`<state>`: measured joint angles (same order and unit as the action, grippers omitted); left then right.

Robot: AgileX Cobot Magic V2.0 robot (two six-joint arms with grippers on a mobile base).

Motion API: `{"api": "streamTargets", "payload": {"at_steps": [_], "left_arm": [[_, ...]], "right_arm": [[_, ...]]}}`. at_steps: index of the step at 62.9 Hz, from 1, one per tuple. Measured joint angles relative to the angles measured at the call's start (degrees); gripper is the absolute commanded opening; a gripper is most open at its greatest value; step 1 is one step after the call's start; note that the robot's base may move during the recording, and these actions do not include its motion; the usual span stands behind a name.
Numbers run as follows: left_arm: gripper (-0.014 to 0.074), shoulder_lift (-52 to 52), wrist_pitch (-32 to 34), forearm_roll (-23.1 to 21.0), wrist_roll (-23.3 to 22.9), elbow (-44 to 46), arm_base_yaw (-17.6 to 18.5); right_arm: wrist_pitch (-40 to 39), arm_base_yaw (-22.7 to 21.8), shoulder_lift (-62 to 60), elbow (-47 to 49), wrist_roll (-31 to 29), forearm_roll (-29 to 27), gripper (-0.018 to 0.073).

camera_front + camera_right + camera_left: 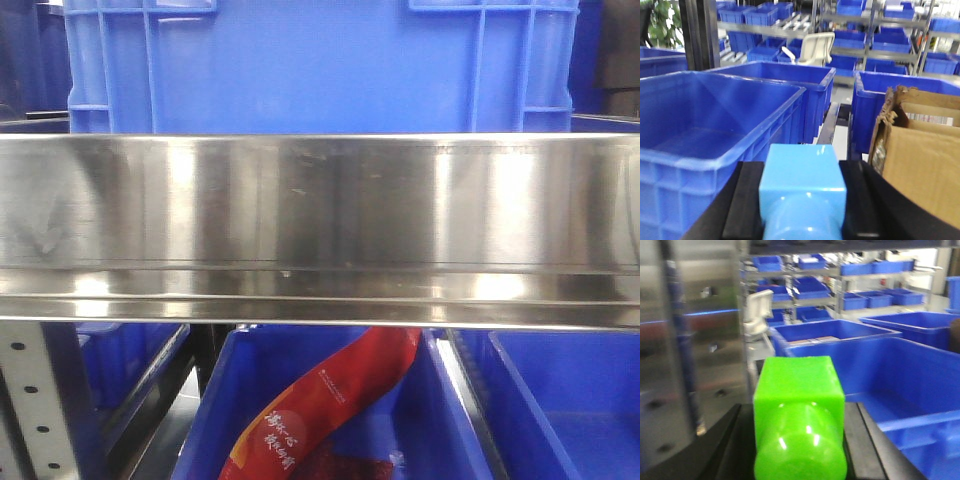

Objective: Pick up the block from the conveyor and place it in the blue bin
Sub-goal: 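Lower right gripper into a blue bin and open it, releasing blue block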

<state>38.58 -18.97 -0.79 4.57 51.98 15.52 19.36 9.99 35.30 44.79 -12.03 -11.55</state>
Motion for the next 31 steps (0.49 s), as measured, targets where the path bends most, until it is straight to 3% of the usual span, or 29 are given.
{"api": "streamTargets", "payload": {"at_steps": [17, 31], "left_arm": [[-0.0111, 15.65, 0.00, 0.14, 0.00, 10.66, 10.25], [-0.0111, 29.61, 0.85, 0.14, 0.00, 19.61, 14.39]], "right_arm": [[0.00, 7.86, 13.72, 10.06, -0.11, 0.00, -0.0163], [-0.75, 15.79, 26.83, 17.75, -0.11, -0.11, -0.0163]]}}
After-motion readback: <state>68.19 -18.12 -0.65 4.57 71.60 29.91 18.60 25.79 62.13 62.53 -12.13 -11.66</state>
